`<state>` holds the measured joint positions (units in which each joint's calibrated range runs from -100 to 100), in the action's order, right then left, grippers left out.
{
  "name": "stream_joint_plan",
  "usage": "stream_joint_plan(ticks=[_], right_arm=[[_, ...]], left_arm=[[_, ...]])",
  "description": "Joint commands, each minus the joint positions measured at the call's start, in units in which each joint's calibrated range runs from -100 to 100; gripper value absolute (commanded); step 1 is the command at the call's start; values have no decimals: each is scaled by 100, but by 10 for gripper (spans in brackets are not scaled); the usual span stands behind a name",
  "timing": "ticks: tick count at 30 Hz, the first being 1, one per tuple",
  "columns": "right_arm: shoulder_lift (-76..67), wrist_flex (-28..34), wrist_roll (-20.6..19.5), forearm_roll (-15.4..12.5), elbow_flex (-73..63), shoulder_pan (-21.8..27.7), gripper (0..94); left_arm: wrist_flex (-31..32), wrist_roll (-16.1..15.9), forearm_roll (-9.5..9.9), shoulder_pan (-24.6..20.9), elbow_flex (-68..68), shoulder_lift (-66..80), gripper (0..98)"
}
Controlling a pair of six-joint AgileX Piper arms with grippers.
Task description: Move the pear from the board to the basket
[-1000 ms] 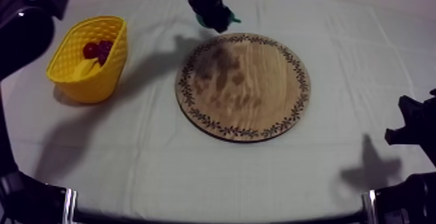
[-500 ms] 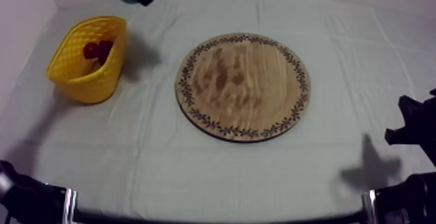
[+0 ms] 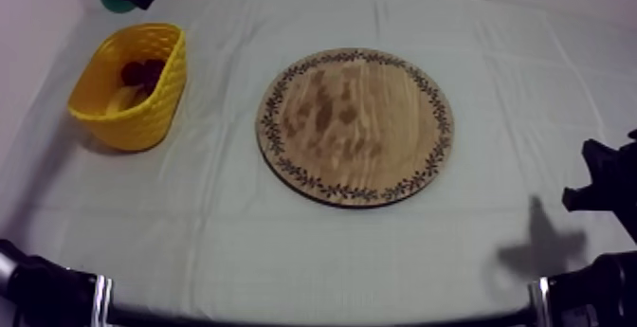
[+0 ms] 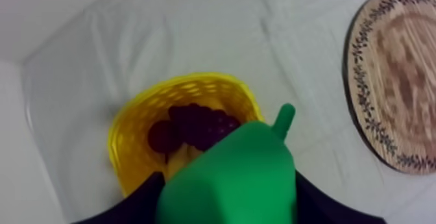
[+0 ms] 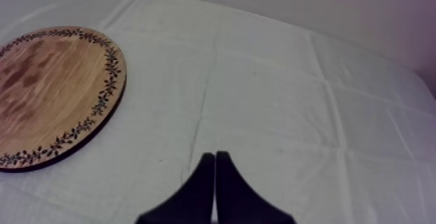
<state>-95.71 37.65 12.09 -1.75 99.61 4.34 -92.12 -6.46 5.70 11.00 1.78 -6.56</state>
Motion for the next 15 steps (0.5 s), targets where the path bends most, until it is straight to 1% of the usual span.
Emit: stream_joint_plan(ticks=[1, 8, 15], right_arm=[[-5, 1, -2, 2, 5, 1, 3], [-5, 1, 0, 2, 5, 2, 3], [-5, 1, 0, 2, 5, 2, 3]], left_arm=[[4, 139, -3, -81, -13, -87, 520], [84, 295, 18, -304, -159, -466, 521], [471, 437, 9, -503, -446, -955, 494]])
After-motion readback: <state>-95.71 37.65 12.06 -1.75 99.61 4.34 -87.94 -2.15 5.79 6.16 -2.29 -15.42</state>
